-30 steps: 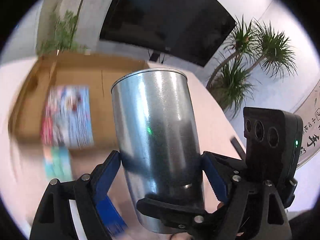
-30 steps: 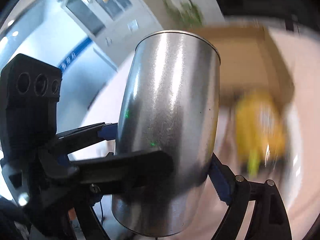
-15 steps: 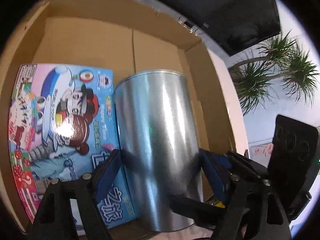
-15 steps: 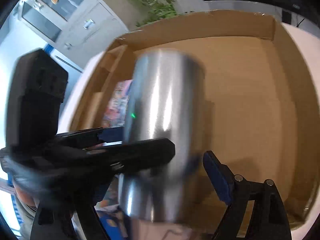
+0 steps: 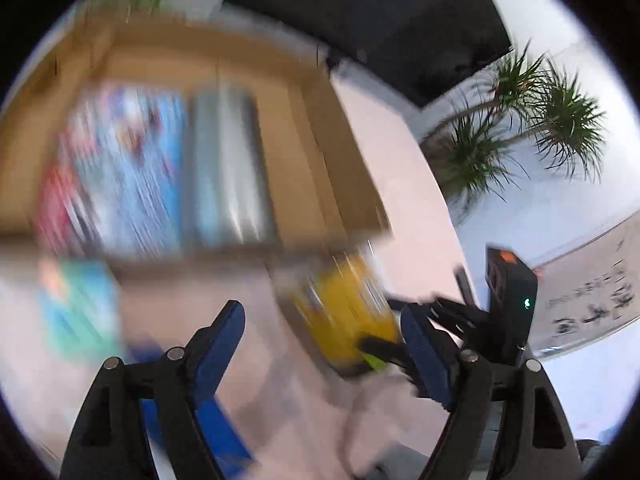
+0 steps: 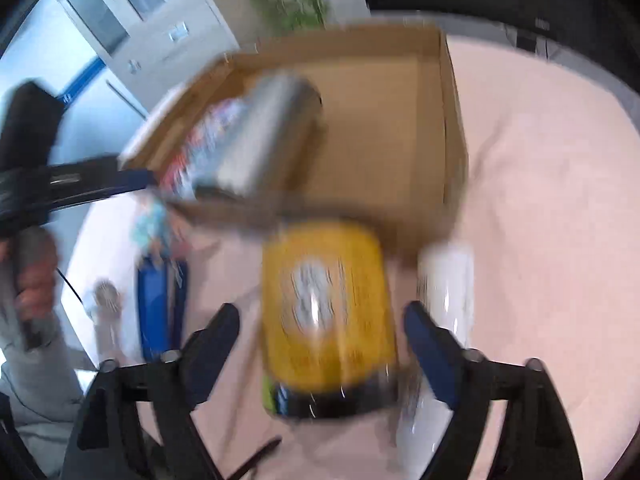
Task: Organize rigid objects
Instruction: 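Grasp the yellow-labelled jar with the right tool and place it in the box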
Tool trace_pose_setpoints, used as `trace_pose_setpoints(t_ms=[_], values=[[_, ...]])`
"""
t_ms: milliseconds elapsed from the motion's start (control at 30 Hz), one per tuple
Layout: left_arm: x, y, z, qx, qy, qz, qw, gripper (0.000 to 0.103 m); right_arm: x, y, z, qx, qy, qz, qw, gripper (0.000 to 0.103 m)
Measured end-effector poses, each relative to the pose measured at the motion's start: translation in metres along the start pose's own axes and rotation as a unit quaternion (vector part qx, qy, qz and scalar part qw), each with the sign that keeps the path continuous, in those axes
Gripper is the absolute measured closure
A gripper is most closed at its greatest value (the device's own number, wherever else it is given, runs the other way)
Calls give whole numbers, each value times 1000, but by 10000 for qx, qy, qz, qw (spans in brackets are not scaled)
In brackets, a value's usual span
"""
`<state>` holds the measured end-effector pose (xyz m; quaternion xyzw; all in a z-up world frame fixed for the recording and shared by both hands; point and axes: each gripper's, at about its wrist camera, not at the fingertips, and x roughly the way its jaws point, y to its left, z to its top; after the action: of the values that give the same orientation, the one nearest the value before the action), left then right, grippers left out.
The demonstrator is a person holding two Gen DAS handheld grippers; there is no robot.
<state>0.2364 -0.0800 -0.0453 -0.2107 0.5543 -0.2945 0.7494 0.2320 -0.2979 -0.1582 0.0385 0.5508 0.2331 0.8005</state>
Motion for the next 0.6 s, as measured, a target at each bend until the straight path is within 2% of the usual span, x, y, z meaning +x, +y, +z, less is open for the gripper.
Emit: trace_pose_setpoints(t_ms=[33,100,133,167,200,267,333,367,433,500,600], values=[[11,2,-6,-160,147,-75,9997,23,-1,3,-6,-49,-15,37,10000,29],[44,5,-19,-489,559,-244,9969,22,0,18,-15,-215,85,510,9984,29],[54,10,-25,-638,648,-36,9958,18,3,27,-18,-313,149,879,9955,29],[60,16,-27,-757,660,98,9949,18,9,31,-19,-389,202,949,9945,21],[63,21,-24,-869,676,65,9939,18,16,32,-18,-387,248,1029,9936,20],[63,26,-21,-953,612,34,9936,18,32,27,-12,-152,336,1207,9920,11],[63,21,-18,-698,522,206,9960,20,44,18,-6,116,295,1428,9892,10],[63,18,-18,-539,488,320,9968,23,46,17,-4,171,237,1418,9895,11],[56,7,-19,-410,396,315,9979,23,40,20,-3,233,16,1238,9920,15],[34,-4,-10,-85,146,297,9994,23,25,26,1,204,-183,1216,9922,16],[0,-46,14,577,-490,236,9968,23,-30,36,21,-146,-881,1028,9907,16]])
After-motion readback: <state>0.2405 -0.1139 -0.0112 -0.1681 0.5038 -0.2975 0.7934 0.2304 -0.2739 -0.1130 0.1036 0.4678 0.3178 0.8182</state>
